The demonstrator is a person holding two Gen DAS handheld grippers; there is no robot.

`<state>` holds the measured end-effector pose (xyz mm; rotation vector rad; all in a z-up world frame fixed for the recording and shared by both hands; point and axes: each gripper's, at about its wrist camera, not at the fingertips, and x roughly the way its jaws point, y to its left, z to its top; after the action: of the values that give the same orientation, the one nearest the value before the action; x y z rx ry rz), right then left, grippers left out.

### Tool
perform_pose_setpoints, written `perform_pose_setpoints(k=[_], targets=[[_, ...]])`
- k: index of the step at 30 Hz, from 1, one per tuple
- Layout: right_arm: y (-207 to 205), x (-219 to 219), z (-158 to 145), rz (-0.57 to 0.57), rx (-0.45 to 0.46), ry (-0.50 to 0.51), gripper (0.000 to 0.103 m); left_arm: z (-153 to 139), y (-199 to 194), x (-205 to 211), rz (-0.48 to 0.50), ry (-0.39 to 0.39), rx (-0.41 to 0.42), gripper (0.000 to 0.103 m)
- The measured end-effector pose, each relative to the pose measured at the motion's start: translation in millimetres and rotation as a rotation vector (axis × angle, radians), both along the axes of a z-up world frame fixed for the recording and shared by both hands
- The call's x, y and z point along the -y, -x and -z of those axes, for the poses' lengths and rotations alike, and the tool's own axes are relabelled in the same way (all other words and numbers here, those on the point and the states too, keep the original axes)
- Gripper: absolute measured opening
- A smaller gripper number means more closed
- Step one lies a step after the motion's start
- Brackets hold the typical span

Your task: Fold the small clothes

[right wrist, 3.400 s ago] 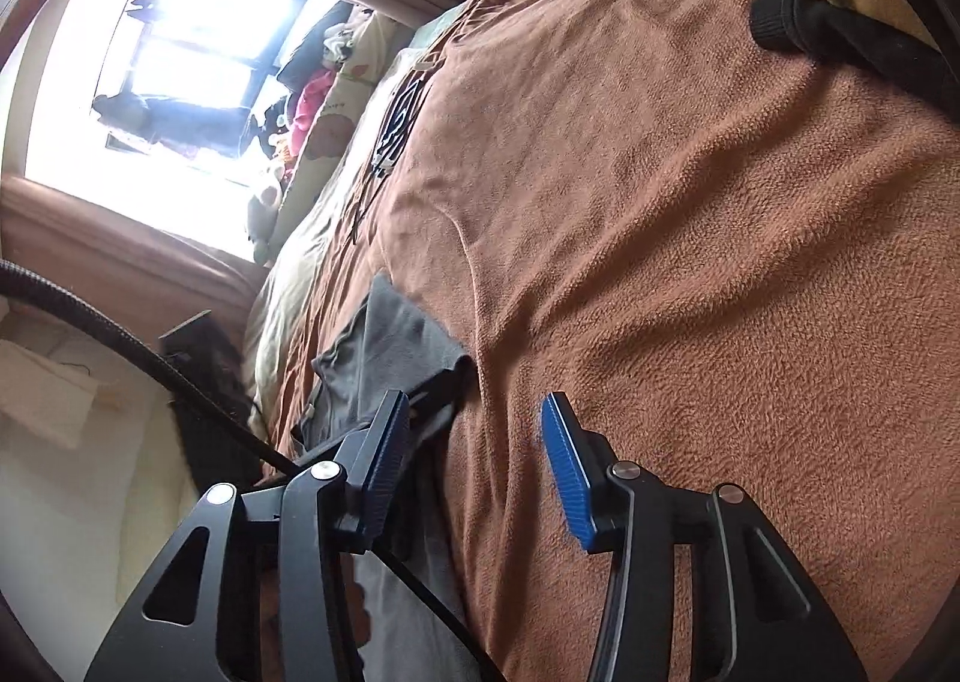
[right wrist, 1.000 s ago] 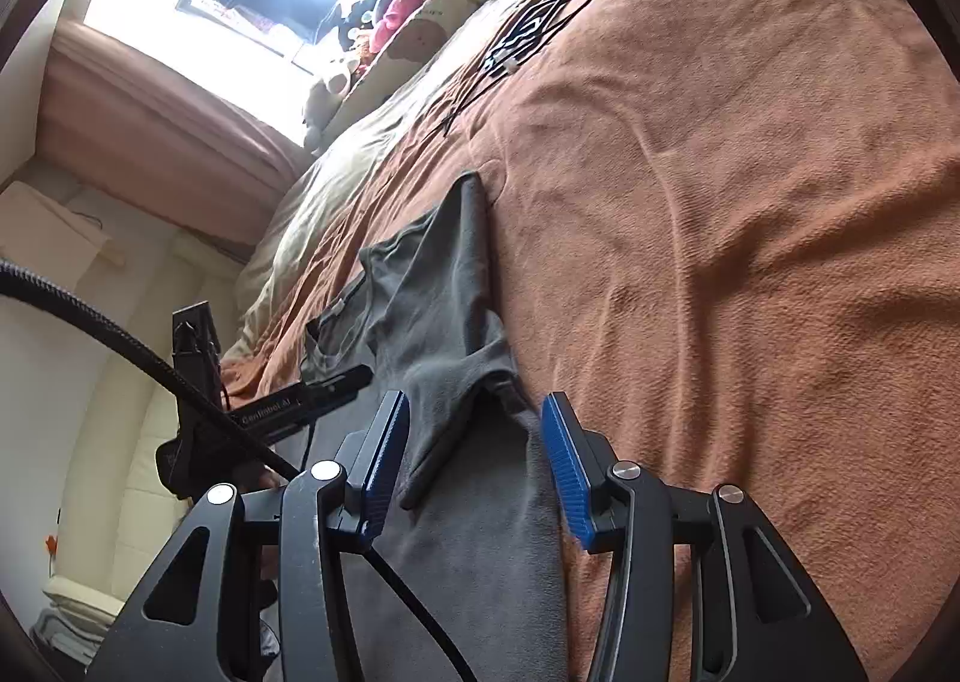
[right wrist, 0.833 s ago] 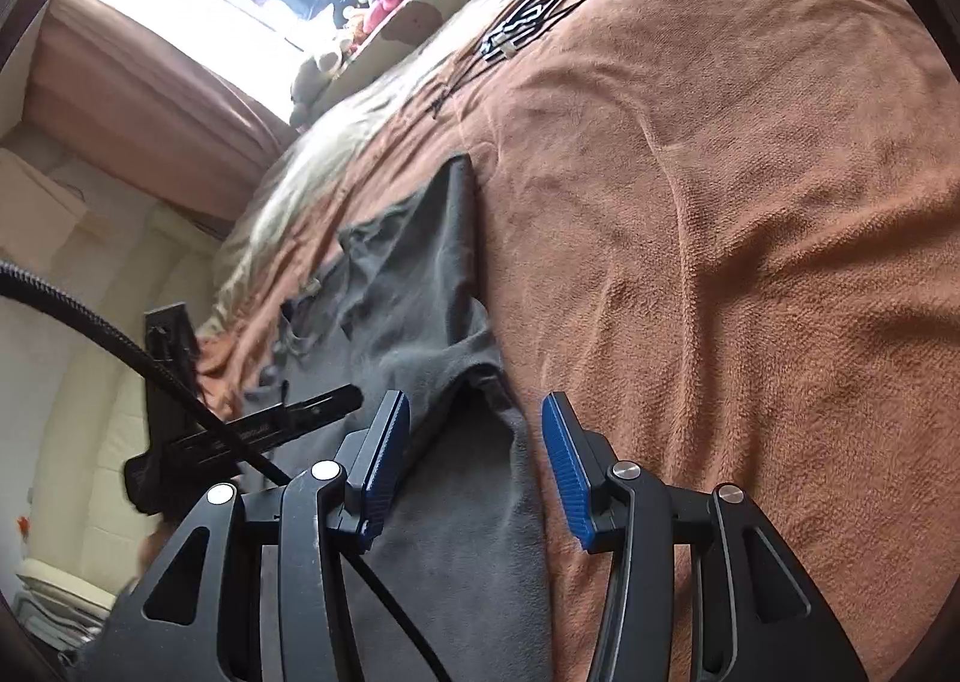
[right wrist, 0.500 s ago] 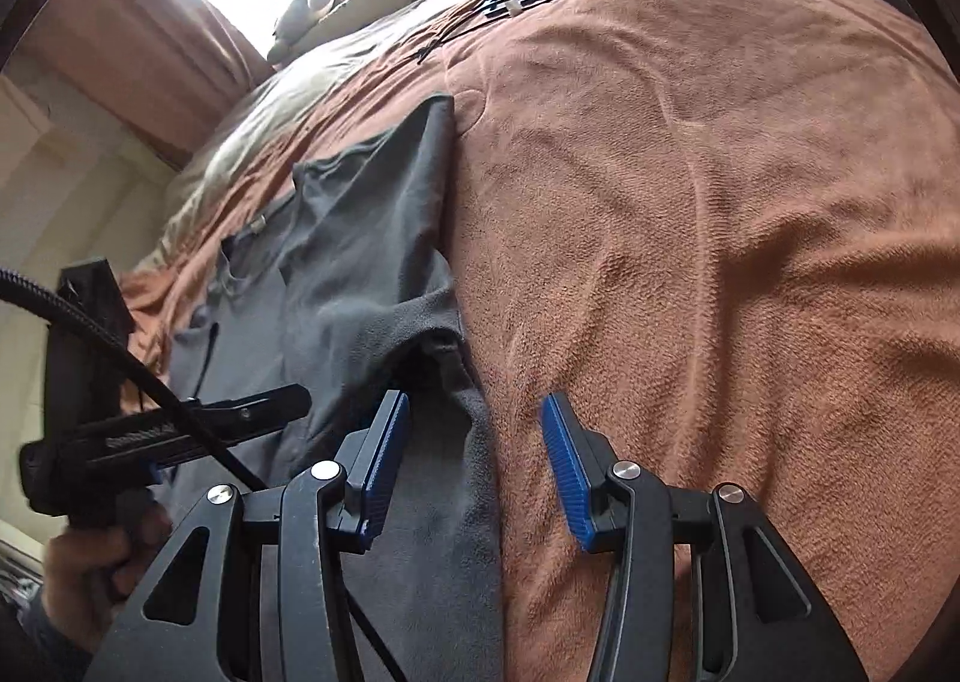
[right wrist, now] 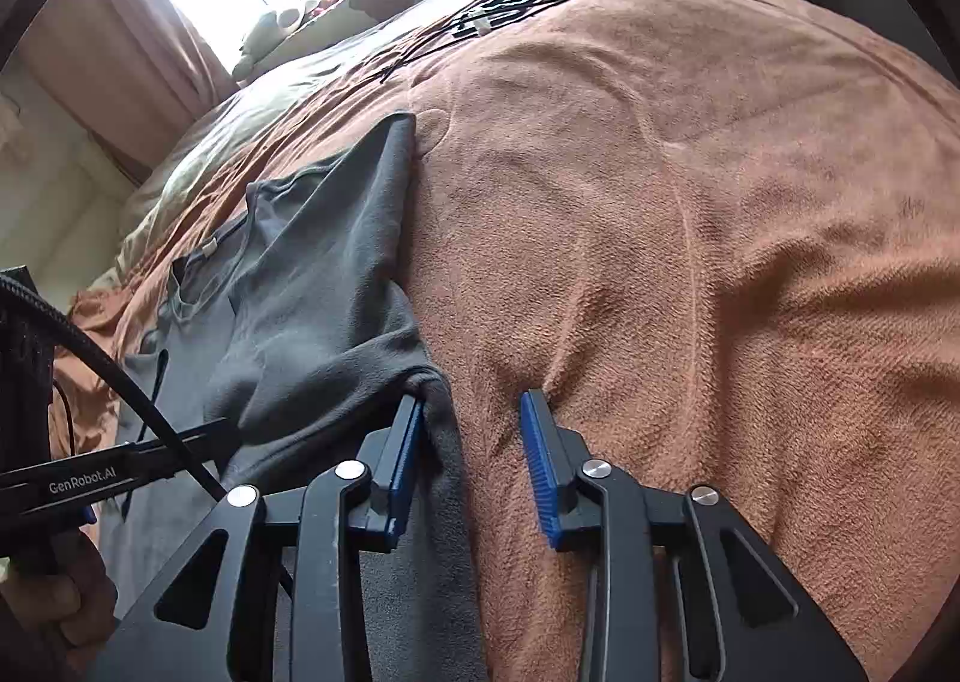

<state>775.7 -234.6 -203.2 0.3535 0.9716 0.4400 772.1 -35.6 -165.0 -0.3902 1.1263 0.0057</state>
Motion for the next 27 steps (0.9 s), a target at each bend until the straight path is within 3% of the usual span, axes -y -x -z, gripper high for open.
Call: perform_pose_setpoints(k=[6, 11, 14, 18, 19, 24, 27], targets=[[2, 5, -6, -0.052, -0.023, -0.016, 0.028, 14, -7, 0, 0.053, -0.012, -0.068, 0.006], [3, 24, -19, -0.075, 0.007, -0.166, 0.031, 10, -6, -3, 0.08, 0.0, -0.071, 0.01], [-10, 29, -19, -0.061, -0.004, -0.255, 0.031, 3, -6, -10, 0.085, -0.004, -0.054, 0.021], [-25, 16, -19, -0.067, -0.006, -0.166, 0.03, -8, -9, -27, 0.06, -0.025, 0.006, 0.054], [-28, 11, -16, -0.081, -0.026, -0.167, 0.03, -8, -12, -32, 0.044, -0.023, 0.015, 0.057], [-28, -1, -2, -0.105, -0.068, -0.076, 0.03, -3, -35, -53, -0.01, -0.065, 0.039, 0.057], [-27, 2, -4, -0.109, -0.073, -0.091, 0.03, 2, -49, -59, -0.03, -0.092, 0.054, 0.057]])
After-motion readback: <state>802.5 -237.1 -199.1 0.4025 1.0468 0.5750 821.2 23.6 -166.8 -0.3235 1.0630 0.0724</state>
